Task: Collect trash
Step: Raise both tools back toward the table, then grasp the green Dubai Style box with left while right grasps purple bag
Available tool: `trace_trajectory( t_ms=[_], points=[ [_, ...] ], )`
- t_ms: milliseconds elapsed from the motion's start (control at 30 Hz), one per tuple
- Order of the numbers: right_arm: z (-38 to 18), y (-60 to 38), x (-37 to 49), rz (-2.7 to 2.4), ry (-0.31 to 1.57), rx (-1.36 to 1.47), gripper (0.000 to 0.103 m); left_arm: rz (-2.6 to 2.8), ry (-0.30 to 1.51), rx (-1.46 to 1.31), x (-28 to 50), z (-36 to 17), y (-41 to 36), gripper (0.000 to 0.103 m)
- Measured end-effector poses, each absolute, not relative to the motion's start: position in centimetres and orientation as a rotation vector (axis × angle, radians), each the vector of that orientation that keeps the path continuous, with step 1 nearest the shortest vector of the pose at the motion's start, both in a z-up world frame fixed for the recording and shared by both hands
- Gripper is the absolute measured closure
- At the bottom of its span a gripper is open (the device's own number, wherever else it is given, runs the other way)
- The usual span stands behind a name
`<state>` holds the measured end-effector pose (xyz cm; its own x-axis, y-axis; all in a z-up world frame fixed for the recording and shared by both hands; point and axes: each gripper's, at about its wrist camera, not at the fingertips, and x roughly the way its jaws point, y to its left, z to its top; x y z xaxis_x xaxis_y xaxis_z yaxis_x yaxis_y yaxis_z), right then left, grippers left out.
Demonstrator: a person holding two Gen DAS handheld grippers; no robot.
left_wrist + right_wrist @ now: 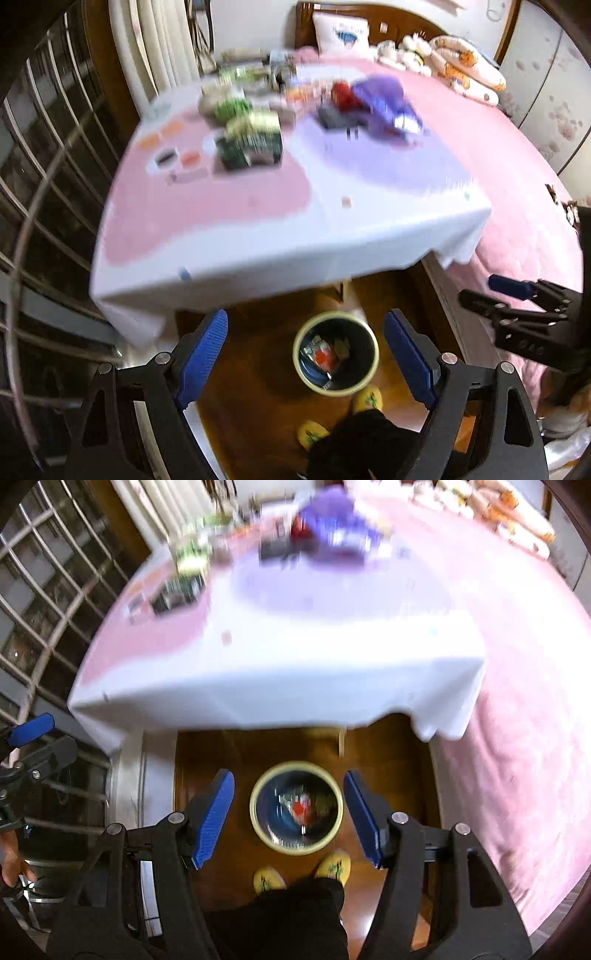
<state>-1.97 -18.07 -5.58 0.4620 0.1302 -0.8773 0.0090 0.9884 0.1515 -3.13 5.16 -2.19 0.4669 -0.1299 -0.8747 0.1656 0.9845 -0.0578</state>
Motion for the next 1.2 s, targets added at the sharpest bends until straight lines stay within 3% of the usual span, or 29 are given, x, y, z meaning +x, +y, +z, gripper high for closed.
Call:
trace_trajectory(
  t_ms=[300,567,833,1200],
  points=[
    [3.5,-19.3,-0.4,0.039,0.935,0.137,0.043,-0.19,0.944,0.039,-0.2,5.3,6.0,0.016],
    [7.2,-21.9,5.6,0.065,0.869,0.135,0.035,-0.152,0.924,0.009,5.1,6.6,5.5,0.011],
    [5.0,-28.1,19.2,0.119,0.914,0.168,0.034,-0.035,0.977,-0.067,15.4,4.1,4.0,0.01],
    [-4.1,-30.5,34.3,0.268,1.089,0.061,0.032,0.085,1.151,-0.193,26.5,-3.2,3.6,0.009]
  ],
)
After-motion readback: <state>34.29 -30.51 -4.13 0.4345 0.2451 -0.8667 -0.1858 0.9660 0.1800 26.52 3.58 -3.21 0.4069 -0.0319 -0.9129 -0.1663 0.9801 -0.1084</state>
